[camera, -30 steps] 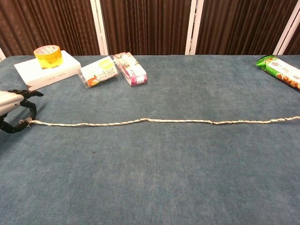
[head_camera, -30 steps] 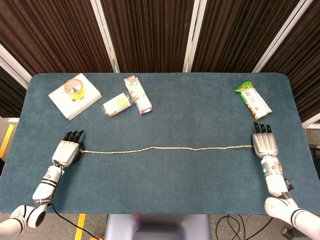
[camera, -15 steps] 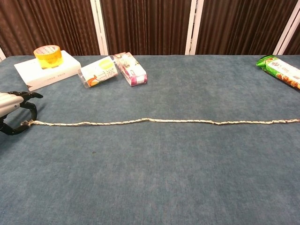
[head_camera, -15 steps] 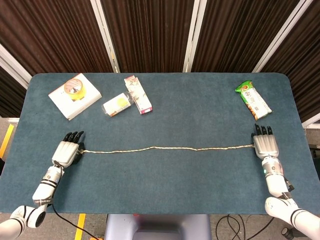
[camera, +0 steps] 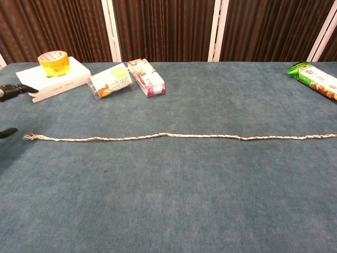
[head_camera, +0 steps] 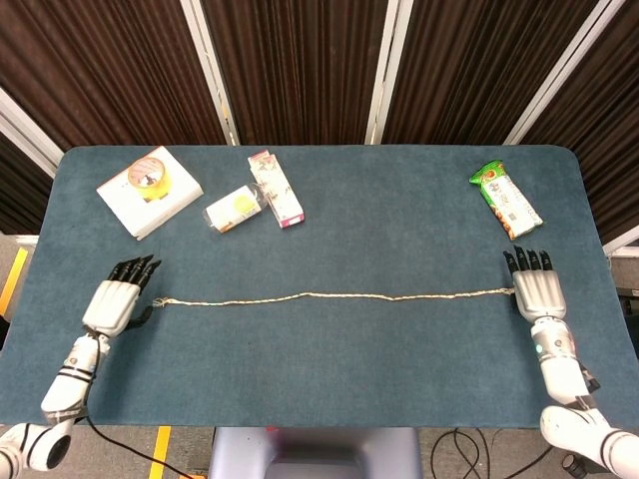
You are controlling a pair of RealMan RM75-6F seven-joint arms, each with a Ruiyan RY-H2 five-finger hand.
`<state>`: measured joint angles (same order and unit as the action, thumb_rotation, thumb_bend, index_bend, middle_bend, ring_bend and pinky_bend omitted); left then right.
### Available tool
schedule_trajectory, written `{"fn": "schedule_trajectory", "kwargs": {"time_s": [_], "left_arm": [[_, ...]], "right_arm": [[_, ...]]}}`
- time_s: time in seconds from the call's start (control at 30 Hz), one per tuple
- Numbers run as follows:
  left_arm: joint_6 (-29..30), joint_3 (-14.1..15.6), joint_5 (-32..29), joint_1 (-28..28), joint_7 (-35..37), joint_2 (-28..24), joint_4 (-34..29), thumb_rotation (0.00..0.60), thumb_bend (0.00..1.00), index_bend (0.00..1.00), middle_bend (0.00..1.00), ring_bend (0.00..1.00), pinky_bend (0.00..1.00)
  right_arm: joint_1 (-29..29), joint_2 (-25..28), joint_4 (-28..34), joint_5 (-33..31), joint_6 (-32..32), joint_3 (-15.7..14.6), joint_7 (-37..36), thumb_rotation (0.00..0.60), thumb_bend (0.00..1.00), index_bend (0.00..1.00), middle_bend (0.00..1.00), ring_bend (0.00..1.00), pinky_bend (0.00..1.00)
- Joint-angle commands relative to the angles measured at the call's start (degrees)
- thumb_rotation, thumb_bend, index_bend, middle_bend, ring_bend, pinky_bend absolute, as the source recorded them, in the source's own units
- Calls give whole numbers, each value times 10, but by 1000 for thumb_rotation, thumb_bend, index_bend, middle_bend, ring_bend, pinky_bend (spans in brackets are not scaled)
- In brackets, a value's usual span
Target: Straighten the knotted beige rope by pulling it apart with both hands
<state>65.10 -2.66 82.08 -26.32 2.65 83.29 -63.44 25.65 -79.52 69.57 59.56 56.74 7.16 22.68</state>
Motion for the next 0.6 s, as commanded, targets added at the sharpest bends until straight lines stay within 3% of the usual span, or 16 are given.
{"fn": "schedule_trajectory", "kwargs": {"time_s": [0.03,0.17,0.33,0.5,0.6], "left_arm": [[64,8,20,37,1,-62,-76,600,386,0,0,0,105],[149,33,59,86,10,-109,-139,600,386,0,0,0,81],[263,78,112,167,-2,-127,-154,600,387,0,0,0,20],[298,85,121,198,-15,-138,-163,600,391,0,0,0,9],[287,82,115,199,-20,-139,-164,600,390,0,0,0,9]], "right_arm": [[-53,67,94,79,90,-17,-67,600,478,28,0,0,0],[-113,107,154,160,198,-53,-87,600,427,0,0,0,0],[-199,117,172,221,325,-92,-122,600,369,0,0,0,0],[-227,122,150,242,355,-96,-177,600,358,0,0,0,0],[-230,125,151,251,354,-96,-182,600,359,0,0,0,0]]}}
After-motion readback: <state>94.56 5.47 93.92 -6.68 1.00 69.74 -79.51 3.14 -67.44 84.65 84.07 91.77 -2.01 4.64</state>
